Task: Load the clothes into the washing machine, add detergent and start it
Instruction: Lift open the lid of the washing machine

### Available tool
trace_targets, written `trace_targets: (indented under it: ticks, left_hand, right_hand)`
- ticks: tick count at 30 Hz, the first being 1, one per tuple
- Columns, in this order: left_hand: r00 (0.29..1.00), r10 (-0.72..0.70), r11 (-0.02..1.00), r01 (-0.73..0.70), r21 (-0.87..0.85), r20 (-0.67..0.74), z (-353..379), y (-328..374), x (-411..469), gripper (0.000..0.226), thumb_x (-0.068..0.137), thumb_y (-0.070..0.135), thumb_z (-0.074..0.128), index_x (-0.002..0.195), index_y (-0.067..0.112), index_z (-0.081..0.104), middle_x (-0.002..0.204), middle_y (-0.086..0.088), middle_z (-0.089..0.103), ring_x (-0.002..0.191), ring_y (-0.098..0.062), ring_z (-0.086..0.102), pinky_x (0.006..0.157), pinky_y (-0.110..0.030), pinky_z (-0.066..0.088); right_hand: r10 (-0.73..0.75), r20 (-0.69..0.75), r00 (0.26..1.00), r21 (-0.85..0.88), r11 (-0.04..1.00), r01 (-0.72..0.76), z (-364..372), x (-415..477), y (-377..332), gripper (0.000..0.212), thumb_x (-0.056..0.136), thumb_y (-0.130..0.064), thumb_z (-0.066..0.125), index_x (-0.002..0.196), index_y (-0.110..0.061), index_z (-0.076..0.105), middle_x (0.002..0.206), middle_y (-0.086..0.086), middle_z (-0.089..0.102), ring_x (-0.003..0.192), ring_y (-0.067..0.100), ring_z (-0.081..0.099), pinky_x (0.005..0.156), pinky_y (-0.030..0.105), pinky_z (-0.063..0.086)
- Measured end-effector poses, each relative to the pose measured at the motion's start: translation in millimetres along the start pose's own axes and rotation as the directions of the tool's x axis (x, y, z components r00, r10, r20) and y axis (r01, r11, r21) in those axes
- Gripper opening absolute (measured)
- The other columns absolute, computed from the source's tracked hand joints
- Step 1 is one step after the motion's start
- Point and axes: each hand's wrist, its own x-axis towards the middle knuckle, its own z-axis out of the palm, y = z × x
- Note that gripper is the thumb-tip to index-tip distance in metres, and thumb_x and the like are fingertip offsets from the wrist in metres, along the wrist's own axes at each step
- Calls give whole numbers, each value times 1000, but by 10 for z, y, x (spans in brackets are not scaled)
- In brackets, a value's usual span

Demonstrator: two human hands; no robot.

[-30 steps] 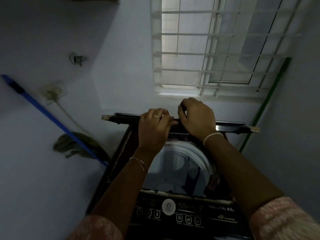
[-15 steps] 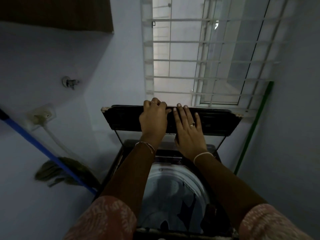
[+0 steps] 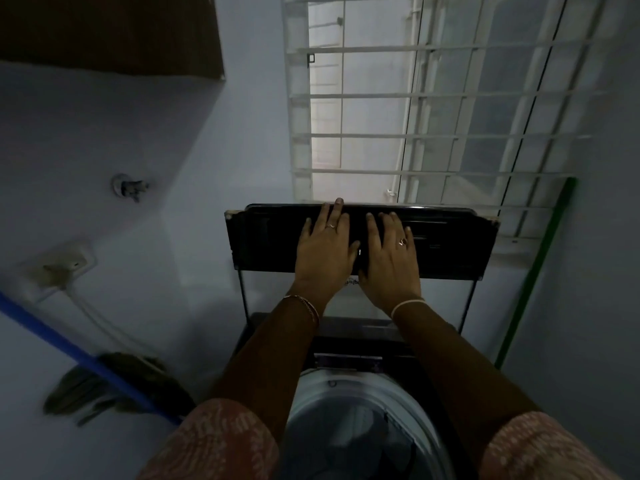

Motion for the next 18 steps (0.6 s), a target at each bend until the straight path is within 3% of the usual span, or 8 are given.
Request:
trace_targets:
  ticks: [3, 8, 18]
  left_hand:
    - [999, -17, 1000, 17, 0, 40, 141, -31, 132, 68, 92, 29, 53, 150, 16, 20, 161, -1, 8, 148, -21, 10, 113, -49, 31]
    - [997, -42, 998, 45, -54, 60, 346, -95, 351, 75, 88, 27, 60, 150, 17, 19, 157, -9, 19, 147, -25, 13, 109, -48, 36]
    - [988, -17, 999, 24, -43, 152, 686, -244, 655, 88, 86, 30, 63, 153, 18, 7, 159, -8, 11, 149, -25, 3, 114, -50, 29]
  right_hand:
    - [-3, 36, 999, 14, 1000, 3, 90, 216, 47, 81, 84, -34, 62, 149, -10, 21, 152, 20, 28, 144, 34, 21, 118, 47, 19]
    - [-14, 95, 995, 48, 999, 9, 230, 472, 125, 84, 85, -31, 62, 151, -11, 15, 154, 17, 21, 146, 31, 14, 118, 43, 20]
    - [-2, 164, 986, 73, 997, -10, 589, 761, 192, 90, 85, -38, 61, 152, -11, 8, 156, 17, 15, 147, 32, 9, 119, 44, 19]
